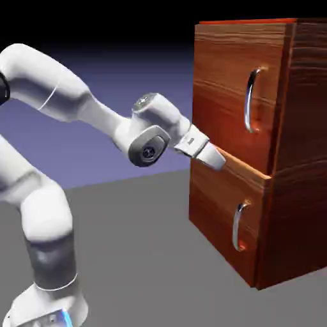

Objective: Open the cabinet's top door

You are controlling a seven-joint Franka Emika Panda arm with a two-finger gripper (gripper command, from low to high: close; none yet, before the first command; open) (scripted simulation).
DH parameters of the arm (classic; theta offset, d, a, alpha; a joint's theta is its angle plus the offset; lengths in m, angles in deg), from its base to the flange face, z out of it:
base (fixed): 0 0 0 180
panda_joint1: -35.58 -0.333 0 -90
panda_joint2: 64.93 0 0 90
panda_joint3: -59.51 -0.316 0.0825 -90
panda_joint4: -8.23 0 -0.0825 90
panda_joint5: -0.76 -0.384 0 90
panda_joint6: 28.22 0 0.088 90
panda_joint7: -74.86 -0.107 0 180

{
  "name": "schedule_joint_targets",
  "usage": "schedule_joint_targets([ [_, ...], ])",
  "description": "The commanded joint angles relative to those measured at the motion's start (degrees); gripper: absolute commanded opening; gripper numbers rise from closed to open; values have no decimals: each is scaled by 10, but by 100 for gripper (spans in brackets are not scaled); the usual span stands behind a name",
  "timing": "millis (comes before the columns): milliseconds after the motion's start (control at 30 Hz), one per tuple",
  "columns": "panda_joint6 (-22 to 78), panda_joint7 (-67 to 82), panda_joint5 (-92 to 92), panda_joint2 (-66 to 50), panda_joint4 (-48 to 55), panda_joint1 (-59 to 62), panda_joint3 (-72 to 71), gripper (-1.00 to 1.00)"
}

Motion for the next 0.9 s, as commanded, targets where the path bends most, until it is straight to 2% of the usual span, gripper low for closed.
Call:
schedule_joint_targets([
  [0, 0, 6, 25, 2, 4, -5, 6, 0],
  [867, 1, 170, 673, 58, 110, -139, 164, 0],
])
